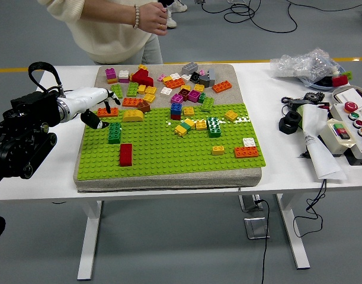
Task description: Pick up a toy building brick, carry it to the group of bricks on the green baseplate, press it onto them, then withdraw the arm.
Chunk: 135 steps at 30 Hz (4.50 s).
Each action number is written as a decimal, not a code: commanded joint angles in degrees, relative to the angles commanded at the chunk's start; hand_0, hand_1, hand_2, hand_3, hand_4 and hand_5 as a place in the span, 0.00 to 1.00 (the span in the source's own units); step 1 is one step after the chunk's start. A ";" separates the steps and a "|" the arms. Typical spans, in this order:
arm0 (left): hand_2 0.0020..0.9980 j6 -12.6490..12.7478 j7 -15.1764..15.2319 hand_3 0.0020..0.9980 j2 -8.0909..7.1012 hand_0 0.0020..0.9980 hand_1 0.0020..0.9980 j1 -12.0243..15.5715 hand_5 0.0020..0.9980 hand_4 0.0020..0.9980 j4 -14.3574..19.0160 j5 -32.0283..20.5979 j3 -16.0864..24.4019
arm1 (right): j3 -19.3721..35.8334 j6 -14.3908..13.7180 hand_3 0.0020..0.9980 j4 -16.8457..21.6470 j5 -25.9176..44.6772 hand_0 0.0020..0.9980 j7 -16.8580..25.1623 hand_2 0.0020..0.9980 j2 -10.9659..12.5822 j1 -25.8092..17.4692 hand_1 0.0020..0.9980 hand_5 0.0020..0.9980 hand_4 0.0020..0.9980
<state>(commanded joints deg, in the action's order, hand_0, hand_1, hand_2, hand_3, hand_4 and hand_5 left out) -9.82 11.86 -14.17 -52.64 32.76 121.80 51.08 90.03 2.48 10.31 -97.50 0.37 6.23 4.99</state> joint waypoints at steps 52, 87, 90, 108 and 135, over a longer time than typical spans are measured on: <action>0.82 3.53 1.69 0.93 6.68 1.00 0.96 -5.23 0.00 0.89 -18.78 -14.55 -13.21 | -0.83 0.27 0.77 0.00 0.17 0.78 0.05 0.75 -0.37 0.52 0.70 0.78 1.00; 0.81 5.13 1.61 0.93 8.19 1.00 0.96 -6.18 0.00 0.89 -22.45 -18.15 -14.27 | -1.51 0.54 0.77 0.00 -0.32 0.78 0.20 0.75 -0.37 1.37 0.71 0.78 1.00; 0.81 4.76 1.45 0.93 8.08 1.00 0.96 -6.13 0.00 0.88 -22.45 -16.65 -12.62 | -1.77 0.49 0.77 0.00 -0.07 0.78 0.34 0.75 -0.29 1.43 0.71 0.78 1.00; 0.81 3.26 0.82 0.92 8.27 1.00 0.96 -5.35 0.00 0.88 -22.45 -12.18 -7.02 | -1.85 0.47 0.77 0.00 0.26 0.78 0.32 0.75 -0.30 1.73 0.71 0.78 1.00; 0.79 3.27 1.64 0.91 7.96 1.00 0.95 -4.41 0.00 0.88 -20.42 -21.13 -18.14 | -1.29 0.32 0.77 0.00 0.22 0.78 0.18 0.75 -0.53 1.42 0.71 0.78 1.00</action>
<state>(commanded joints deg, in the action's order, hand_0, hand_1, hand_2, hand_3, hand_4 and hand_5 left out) -6.55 13.51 -6.21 -57.05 12.34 100.68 32.94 88.74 2.80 10.31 -97.27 0.54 5.70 6.40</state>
